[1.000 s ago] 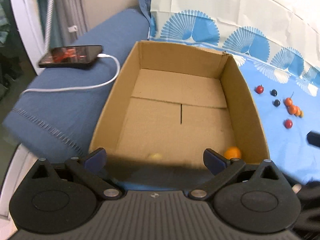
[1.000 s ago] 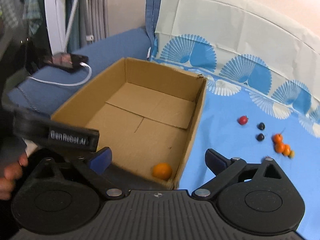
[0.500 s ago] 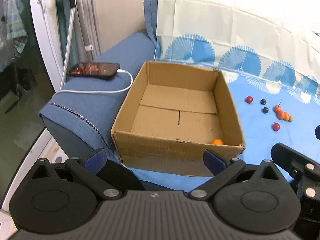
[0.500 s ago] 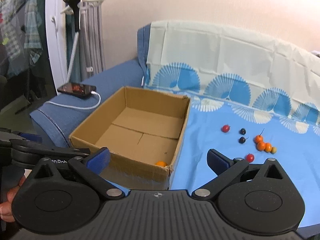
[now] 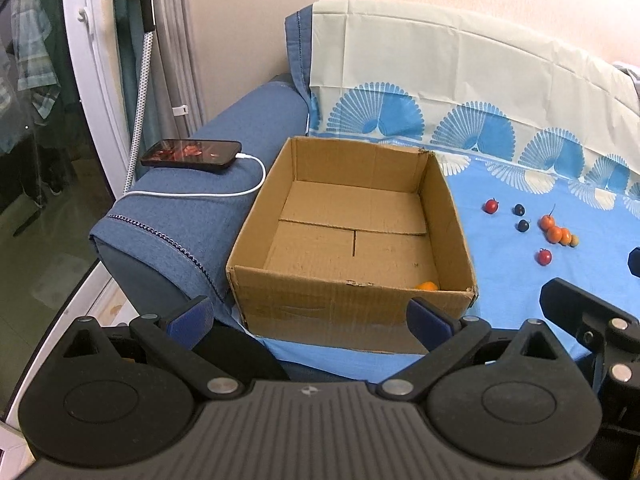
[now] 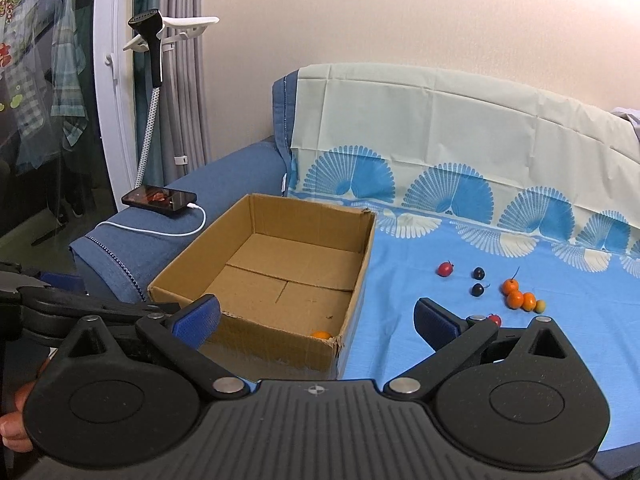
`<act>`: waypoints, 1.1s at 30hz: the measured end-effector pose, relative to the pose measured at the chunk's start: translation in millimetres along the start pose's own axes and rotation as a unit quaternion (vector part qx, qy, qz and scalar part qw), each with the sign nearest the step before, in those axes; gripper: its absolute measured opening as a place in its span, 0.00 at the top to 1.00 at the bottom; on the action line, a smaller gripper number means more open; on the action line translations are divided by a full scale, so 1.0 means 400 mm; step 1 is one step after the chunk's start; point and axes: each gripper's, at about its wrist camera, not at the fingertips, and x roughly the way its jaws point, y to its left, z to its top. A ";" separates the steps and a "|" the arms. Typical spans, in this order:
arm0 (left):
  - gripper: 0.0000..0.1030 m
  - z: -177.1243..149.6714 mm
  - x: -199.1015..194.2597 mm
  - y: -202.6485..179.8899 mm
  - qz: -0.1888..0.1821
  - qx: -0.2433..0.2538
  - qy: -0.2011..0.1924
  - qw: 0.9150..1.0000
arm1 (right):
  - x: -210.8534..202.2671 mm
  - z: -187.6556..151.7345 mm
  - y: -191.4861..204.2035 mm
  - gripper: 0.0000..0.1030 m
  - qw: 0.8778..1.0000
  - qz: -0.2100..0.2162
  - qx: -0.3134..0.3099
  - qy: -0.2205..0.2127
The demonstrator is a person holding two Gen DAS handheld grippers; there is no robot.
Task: Organize fruits
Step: 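Withdraw both grippers from the box, then grasp the dark cherry with the left gripper while the right grasps the yellow-green fruit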
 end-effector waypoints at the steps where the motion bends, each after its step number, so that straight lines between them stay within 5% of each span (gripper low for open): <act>1: 0.00 0.000 0.001 -0.001 0.000 0.001 0.000 1.000 | 0.001 0.000 -0.002 0.01 1.000 0.000 0.001 0.001; 23: 0.00 -0.006 0.051 -0.014 0.002 0.017 0.029 0.999 | 0.043 -0.010 -0.026 0.01 1.000 0.004 0.017 0.024; 33: 0.00 0.020 0.093 -0.094 -0.005 0.060 0.043 0.997 | 0.075 -0.027 -0.117 0.01 0.996 -0.023 0.080 0.028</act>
